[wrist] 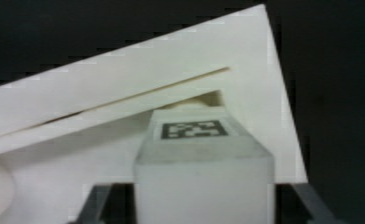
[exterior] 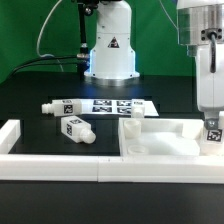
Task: Assemble one leg
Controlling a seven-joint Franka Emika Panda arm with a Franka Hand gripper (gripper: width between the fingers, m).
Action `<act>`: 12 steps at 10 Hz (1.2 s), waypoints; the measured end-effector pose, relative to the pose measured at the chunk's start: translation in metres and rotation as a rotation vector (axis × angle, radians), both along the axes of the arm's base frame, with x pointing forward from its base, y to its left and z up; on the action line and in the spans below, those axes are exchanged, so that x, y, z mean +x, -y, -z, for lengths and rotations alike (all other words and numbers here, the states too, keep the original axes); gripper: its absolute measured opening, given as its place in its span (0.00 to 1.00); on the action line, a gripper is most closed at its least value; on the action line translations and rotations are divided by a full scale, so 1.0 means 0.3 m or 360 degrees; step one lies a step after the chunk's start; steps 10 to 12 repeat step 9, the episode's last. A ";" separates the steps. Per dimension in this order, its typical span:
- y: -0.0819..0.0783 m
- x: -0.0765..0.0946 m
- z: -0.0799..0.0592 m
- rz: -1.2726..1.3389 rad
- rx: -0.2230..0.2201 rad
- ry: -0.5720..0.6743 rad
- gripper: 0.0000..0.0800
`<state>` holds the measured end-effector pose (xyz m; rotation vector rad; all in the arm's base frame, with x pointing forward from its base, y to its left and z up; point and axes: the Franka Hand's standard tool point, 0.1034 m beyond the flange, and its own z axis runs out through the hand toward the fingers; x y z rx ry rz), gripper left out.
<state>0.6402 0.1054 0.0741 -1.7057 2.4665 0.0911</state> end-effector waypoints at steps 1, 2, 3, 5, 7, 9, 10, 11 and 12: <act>0.000 0.000 0.000 0.0023 -0.0003 0.0002 0.36; -0.001 -0.001 0.001 -0.0009 -0.0004 0.0003 0.40; -0.003 0.000 -0.003 -0.0019 -0.0004 0.0007 0.40; -0.020 0.020 -0.085 -0.0123 0.0011 0.0059 0.62; -0.030 0.031 -0.210 -0.0192 0.0037 0.0126 0.80; -0.029 0.026 -0.179 -0.0195 0.0028 0.0112 0.81; -0.029 0.026 -0.179 -0.0195 0.0028 0.0112 0.81; -0.029 0.026 -0.179 -0.0195 0.0028 0.0112 0.81; -0.029 0.026 -0.179 -0.0195 0.0028 0.0112 0.81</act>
Offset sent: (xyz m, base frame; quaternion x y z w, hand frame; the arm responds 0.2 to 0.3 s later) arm -0.0044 0.0018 0.0165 0.0021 -0.0015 -0.0246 0.9997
